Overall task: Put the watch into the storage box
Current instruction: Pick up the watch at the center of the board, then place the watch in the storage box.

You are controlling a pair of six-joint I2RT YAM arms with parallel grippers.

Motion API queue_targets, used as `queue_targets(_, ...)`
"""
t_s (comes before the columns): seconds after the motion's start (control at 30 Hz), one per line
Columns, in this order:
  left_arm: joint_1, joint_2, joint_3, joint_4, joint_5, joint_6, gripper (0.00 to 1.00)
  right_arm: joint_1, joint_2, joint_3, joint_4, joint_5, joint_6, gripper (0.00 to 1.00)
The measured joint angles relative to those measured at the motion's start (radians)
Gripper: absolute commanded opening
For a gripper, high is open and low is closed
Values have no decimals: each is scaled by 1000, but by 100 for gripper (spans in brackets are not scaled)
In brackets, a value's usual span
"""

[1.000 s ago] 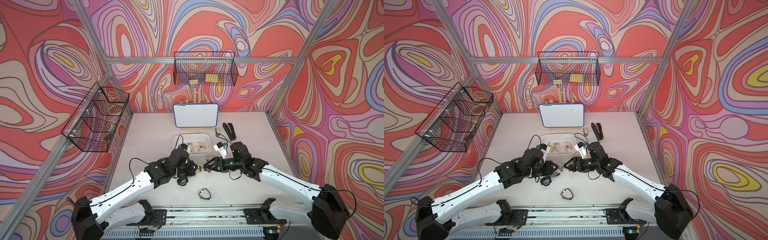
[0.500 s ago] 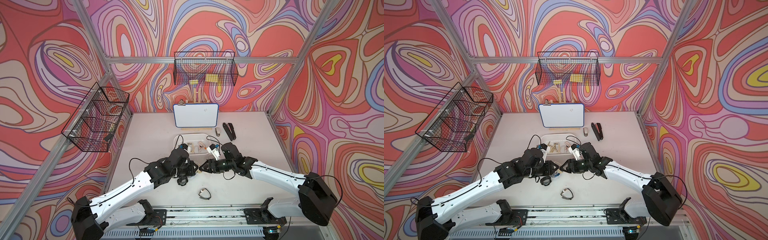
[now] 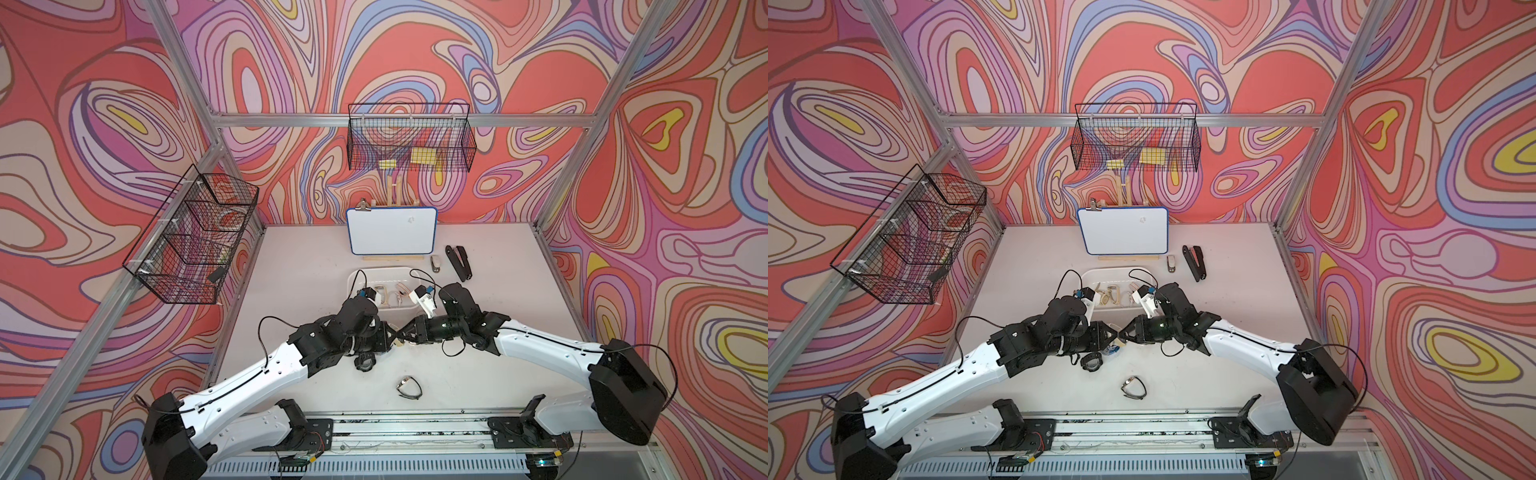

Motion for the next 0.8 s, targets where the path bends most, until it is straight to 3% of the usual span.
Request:
queue_targets(0.2, 5, -1, 0, 3, -4, 0, 27, 2, 1, 0, 4, -11, 6, 4)
queue_targets(0.23, 5, -3, 0, 2, -9, 0, 37, 2, 1, 3, 1, -11, 6, 3)
queue_targets(0.33, 5, -26, 0, -3, -35, -2, 82, 2, 5, 37, -37, -6, 3, 0)
queue_targets(0.4, 6, -54, 0, -23, -64, -7, 99, 2, 14, 81, -79, 4, -5, 0)
queue_targets(0.6, 10, -152, 49, -191, -207, -15, 100, 2, 154, 380, -344, 124, -104, 0)
queue_targets(0.8, 10, -221, 158, -384, -354, 2, 100, -8, 463, 805, -659, 320, -258, 0)
